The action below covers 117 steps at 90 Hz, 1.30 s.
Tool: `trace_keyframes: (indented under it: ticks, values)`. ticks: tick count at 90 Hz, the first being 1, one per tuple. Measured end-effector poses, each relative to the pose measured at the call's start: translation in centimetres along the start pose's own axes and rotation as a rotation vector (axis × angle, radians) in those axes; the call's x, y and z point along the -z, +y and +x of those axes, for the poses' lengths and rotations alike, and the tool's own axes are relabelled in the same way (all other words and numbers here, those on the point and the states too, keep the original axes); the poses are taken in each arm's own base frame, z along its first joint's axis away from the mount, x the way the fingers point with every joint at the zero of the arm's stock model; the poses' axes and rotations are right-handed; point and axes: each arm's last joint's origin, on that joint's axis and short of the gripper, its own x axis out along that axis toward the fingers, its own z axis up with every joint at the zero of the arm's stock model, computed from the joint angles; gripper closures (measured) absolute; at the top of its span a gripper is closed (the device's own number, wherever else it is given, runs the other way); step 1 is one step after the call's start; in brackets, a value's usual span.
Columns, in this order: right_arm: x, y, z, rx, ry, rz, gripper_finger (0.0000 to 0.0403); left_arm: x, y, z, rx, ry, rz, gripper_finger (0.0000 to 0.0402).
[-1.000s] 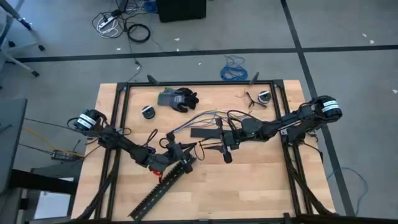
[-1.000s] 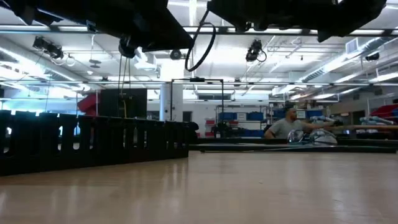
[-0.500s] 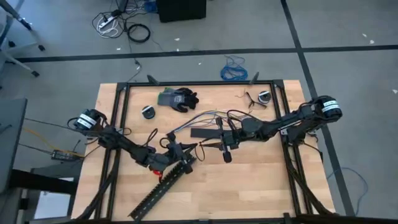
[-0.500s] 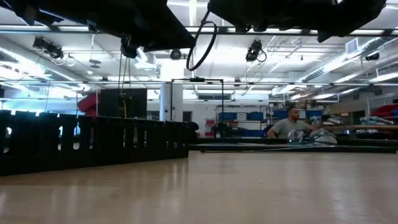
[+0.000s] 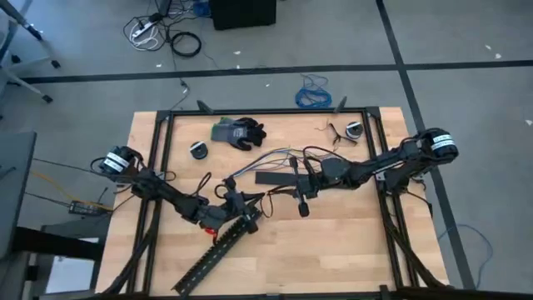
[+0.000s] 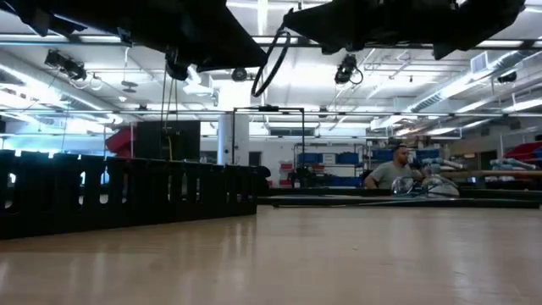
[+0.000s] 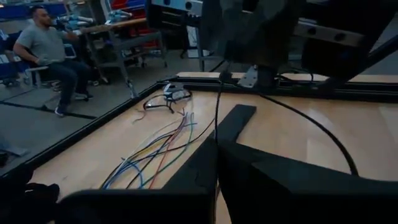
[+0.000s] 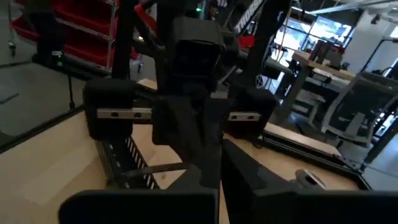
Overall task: Ziptie cables
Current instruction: Insert the black zip tie into the locking head
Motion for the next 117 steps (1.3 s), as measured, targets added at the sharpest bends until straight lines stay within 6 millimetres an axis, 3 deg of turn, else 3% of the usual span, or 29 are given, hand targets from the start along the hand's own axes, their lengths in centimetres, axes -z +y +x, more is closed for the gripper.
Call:
trace_keyframes:
  ticks: [25,68,117]
  values:
    - [0.1,0.0,0.0,-0.006,0.008,0.011,0.0402,0.2,0.4,0.5,0.021,0.023,0.021,0.0388]
    - [1.2,0.4,-0.1,-0.032,0.123,0.068,0.0403,-0.4,0.5,1.1,0.12,-0.018,-0.04,0.0276]
    - [1.0,0.9,-0.1,-0.052,0.113,0.069,0.0403,-0.5,1.5,2.3,0.138,-0.02,-0.056,0.0273]
